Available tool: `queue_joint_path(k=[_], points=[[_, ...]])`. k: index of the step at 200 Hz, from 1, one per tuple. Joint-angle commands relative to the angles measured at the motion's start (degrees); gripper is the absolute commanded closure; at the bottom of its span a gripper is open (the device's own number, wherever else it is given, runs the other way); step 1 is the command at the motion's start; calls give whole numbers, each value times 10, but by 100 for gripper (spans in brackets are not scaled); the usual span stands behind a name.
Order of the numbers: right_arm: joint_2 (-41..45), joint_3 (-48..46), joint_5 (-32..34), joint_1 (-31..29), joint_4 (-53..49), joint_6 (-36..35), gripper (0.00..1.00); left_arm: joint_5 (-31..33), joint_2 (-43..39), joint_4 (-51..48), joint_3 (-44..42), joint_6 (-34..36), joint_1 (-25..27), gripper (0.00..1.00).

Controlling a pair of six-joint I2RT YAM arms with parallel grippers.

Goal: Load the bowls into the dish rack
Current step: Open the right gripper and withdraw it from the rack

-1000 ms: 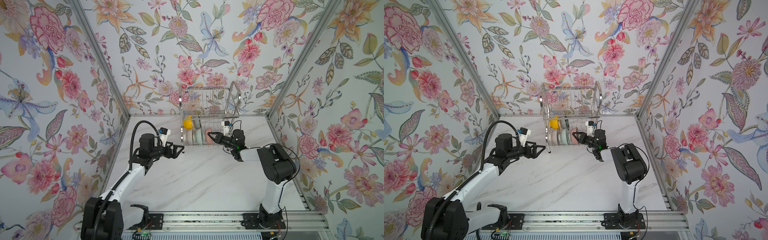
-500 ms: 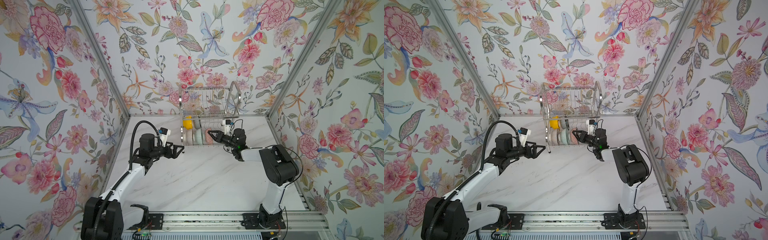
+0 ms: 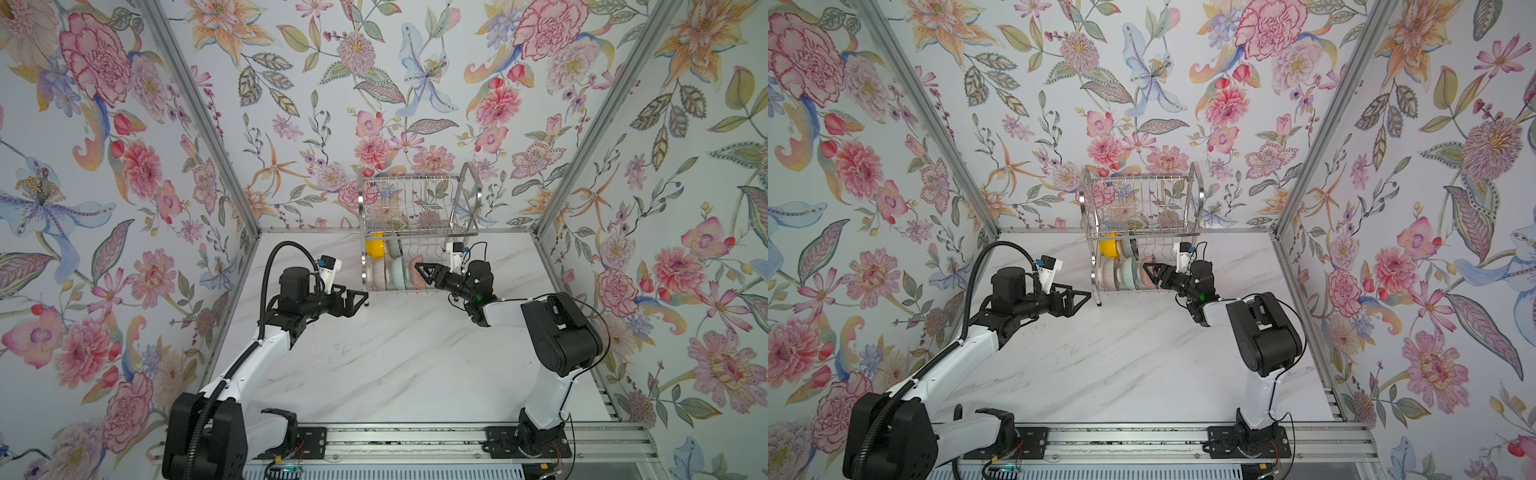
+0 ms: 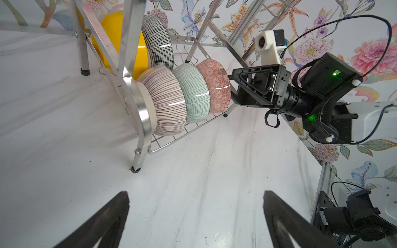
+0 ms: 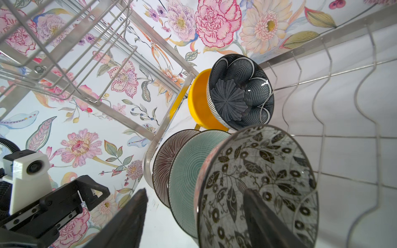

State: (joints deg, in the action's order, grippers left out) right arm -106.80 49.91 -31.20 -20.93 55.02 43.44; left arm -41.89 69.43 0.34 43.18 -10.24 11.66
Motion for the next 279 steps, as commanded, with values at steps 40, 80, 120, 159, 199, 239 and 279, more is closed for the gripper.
queue_joint_path(k=[40,80,120,159,199,239,279], points=[[41,-38,39,-10,19,-25,1,17,1,-6,18,18,6,1],[58,-61,53,-13,28,-33,2,24,0,-8,17,23,6,1],[83,-86,65,-14,39,-46,1,49,-11,-4,10,35,6,1],[123,-125,84,-14,44,-76,1,89,-19,-9,7,45,6,1],[188,-164,117,-15,16,-128,2,130,-33,-8,4,50,6,1],[282,-201,169,-13,-52,-208,1,165,-64,22,-15,47,6,1],[403,-233,267,-8,-147,-303,1,222,-83,53,-35,44,6,1]])
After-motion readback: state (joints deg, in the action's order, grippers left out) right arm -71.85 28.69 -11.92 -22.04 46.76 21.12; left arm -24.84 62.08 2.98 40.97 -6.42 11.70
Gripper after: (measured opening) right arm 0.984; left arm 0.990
